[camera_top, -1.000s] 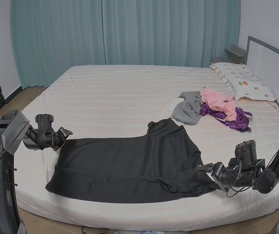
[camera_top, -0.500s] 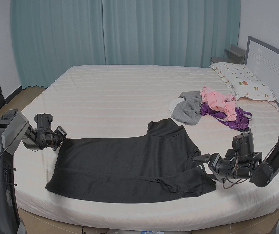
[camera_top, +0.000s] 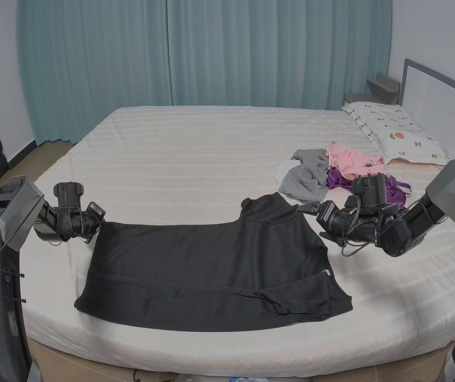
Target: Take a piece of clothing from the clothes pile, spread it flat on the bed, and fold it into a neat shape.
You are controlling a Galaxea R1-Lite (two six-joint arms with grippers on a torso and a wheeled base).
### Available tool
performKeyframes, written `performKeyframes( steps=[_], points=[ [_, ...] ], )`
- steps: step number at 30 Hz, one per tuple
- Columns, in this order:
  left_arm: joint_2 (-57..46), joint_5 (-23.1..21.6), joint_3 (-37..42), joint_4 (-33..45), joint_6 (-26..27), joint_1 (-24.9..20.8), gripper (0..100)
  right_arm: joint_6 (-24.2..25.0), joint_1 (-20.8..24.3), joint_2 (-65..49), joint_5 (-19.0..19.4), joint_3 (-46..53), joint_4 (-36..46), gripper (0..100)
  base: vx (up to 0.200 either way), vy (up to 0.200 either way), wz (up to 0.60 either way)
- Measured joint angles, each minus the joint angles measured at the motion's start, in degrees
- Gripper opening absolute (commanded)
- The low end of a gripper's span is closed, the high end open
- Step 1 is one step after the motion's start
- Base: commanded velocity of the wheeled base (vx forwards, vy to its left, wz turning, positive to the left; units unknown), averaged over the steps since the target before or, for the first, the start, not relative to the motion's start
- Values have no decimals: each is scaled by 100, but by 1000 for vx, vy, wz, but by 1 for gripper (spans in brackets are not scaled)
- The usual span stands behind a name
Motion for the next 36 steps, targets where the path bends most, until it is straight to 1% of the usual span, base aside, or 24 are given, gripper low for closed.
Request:
performKeyframes(
  steps=[9, 12, 16, 21, 28, 29, 36],
  points=[
    [-91, 30, 83, 0, -134, 28, 0, -630, -74, 1152, -241, -2136, 807, 100, 0, 0, 0],
    [-116, 30, 124, 0, -154, 28, 0, -873, -85, 1543, -433, -2864, 1103, 100, 0, 0, 0],
    [-138, 24, 177, -2, -171, 41, 0, -1174, -102, 2094, -809, -3745, 1360, 100, 0, 0, 0],
    [-155, 9, 226, -5, -178, 52, 0, -1341, -122, 2700, -1026, -4600, 1543, 100, 0, 0, 0],
    [-158, -5, 254, -7, -176, 59, 0, -1382, -149, 3263, -1100, -5300, 1675, 100, 0, 0, 0],
    [-158, -6, 254, -10, -173, 56, 0, -1374, -157, 3321, -1103, -5371, 1677, 0, 0, 0, 0],
    [-158, -6, 256, -11, -168, 54, 0, -1325, -229, 3493, -1090, -5572, 1668, 0, 0, 0, 0]
  ],
)
